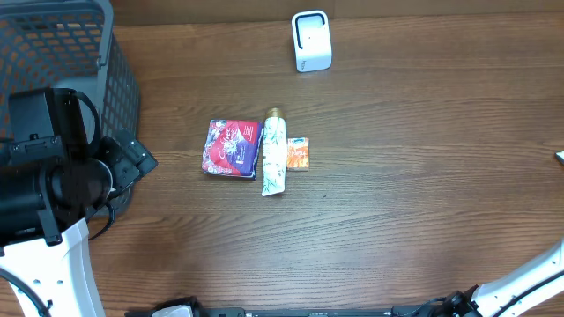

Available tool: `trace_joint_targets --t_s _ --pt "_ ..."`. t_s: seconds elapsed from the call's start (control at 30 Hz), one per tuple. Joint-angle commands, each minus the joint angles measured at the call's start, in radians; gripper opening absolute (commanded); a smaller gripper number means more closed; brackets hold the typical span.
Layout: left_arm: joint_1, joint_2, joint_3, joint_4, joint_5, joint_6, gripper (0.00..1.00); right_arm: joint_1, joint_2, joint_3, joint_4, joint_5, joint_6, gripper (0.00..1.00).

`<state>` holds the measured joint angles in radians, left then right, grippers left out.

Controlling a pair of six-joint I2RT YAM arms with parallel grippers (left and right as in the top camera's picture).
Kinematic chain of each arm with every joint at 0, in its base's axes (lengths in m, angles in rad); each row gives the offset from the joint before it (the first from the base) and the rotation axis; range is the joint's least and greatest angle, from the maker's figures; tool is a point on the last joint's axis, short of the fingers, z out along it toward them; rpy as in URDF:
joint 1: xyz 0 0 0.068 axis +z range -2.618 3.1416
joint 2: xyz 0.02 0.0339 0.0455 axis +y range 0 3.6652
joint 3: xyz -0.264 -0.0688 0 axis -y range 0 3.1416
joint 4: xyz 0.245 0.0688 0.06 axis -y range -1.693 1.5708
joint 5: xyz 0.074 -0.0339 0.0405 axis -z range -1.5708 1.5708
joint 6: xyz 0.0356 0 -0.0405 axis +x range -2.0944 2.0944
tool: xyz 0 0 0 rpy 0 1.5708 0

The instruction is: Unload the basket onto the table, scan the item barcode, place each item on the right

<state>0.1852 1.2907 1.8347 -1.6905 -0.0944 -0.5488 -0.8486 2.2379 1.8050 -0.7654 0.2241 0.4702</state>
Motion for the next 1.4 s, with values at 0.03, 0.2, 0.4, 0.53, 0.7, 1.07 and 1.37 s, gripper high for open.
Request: trace_joint_targets --t_s 0.03,0.2,0.4,0.53,0.7,1.07,1.37 --pt "0.005 0.002 -0.001 0.001 -0.01 -0.016 1.0 0.002 0.053 -0.026 -0.052 -0.015 0.009 0.04" --pt "0.005 0.002 -0.001 0.001 -0.01 -0.016 1.0 0.003 0.04 -0.025 -0.117 -0.082 0.061 0.04" --pt "0.005 0.003 -0.001 0.001 -0.01 -0.016 1.0 0.005 -0.023 -0.024 -0.122 -0.33 0.088 0.04" --pt "0.005 0.004 -0.001 0.001 -0.01 -0.016 1.0 0.007 -0.061 -0.023 -0.116 -0.326 0.114 0.05" --pt "0.005 0.004 -0.001 0.001 -0.01 -0.016 1.0 0.004 -0.109 0.005 -0.124 -0.324 0.113 0.11" --pt "0.005 0.004 -0.001 0.001 -0.01 -0.016 1.0 0.052 -0.218 0.035 -0.147 -0.975 -0.038 0.68" --pt "0.005 0.004 -0.001 0.001 -0.01 -0.016 1.0 0.37 -0.218 0.002 -0.388 -1.061 -0.358 0.98"
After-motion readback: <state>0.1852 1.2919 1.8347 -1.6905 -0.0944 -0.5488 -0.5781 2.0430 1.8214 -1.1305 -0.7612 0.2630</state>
